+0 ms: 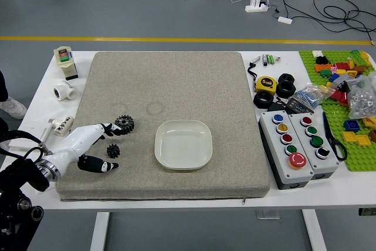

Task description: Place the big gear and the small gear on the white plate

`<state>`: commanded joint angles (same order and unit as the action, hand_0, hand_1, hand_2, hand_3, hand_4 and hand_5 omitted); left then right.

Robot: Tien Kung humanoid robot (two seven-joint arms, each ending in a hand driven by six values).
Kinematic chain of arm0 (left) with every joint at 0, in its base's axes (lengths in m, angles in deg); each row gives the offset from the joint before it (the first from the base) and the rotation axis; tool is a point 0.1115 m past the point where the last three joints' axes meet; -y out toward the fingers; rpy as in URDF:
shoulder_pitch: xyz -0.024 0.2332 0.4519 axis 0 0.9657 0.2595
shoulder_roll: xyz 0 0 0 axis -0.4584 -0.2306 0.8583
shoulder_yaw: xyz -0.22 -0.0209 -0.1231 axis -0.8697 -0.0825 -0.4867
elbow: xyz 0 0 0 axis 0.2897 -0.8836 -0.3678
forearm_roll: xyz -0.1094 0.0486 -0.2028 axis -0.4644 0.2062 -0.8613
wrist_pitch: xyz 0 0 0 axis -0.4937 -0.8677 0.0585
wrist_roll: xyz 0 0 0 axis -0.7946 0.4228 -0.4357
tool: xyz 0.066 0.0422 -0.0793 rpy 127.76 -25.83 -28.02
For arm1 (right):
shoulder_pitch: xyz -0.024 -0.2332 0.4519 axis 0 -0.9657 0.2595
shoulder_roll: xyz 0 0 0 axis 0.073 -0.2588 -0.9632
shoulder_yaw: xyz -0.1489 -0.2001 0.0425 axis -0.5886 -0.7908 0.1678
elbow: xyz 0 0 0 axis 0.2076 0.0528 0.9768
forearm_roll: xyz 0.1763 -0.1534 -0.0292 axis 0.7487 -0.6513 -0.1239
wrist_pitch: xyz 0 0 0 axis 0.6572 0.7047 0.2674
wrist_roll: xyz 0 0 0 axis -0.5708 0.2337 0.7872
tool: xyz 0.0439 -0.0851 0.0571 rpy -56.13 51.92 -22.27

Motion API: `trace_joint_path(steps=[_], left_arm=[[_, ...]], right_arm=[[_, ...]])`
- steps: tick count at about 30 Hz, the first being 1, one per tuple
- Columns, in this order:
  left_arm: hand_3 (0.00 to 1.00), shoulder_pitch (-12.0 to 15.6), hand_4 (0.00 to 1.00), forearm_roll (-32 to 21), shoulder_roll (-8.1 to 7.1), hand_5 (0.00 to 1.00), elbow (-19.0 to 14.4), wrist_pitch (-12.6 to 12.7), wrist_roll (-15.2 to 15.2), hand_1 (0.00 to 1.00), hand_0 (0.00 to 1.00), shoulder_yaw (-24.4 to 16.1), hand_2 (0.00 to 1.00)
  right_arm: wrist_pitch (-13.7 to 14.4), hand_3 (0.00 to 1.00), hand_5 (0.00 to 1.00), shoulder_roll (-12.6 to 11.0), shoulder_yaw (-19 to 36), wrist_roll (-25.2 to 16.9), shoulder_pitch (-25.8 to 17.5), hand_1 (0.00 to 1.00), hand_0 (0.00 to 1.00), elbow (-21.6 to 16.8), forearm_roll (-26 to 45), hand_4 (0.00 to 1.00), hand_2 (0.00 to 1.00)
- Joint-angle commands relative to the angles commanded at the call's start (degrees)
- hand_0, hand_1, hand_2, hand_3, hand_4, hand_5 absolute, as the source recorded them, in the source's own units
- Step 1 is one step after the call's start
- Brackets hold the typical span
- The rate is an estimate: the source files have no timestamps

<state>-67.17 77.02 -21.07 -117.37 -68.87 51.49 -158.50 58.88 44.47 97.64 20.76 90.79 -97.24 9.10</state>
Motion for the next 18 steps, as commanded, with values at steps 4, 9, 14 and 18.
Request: trace_joint_path(steps=[4, 9, 14, 18], left_arm=[[0.575, -0.46, 0.452, 0.00, 0.14, 0.002, 0.72, 0.15, -0.70, 0.556, 0.453, 0.22, 0.581], [0.498, -1.01, 0.002, 0.00, 0.23, 0.002, 1.45, -0.46, -2.42, 0.427, 0.360, 0.58, 0.469], [0.498, -1.17, 0.002, 0.00, 0.41, 0.002, 1.84, -0.93, -3.24, 0.427, 0.360, 0.85, 0.469], [0.444, -1.20, 0.002, 0.00, 0.49, 0.002, 1.98, -1.41, -3.42, 0.347, 0.291, 0.66, 0.396]], right_arm=[[0.00, 0.608, 0.710, 0.00, -0.15, -0.01, 0.09, 0.635, 0.619, 0.00, 0.09, 0.832, 0.737], [-0.01, 0.606, 0.713, -0.02, -0.27, -0.01, 0.28, 0.633, 0.618, 0.00, -0.10, 0.827, 0.736], [0.00, 0.606, 0.713, -0.05, -0.28, -0.03, 0.38, 0.633, 0.618, 0.00, -0.52, 0.827, 0.736], [-0.02, 0.603, 0.717, -0.07, -0.21, -0.03, 0.44, 0.631, 0.616, 0.00, -0.93, 0.823, 0.735]])
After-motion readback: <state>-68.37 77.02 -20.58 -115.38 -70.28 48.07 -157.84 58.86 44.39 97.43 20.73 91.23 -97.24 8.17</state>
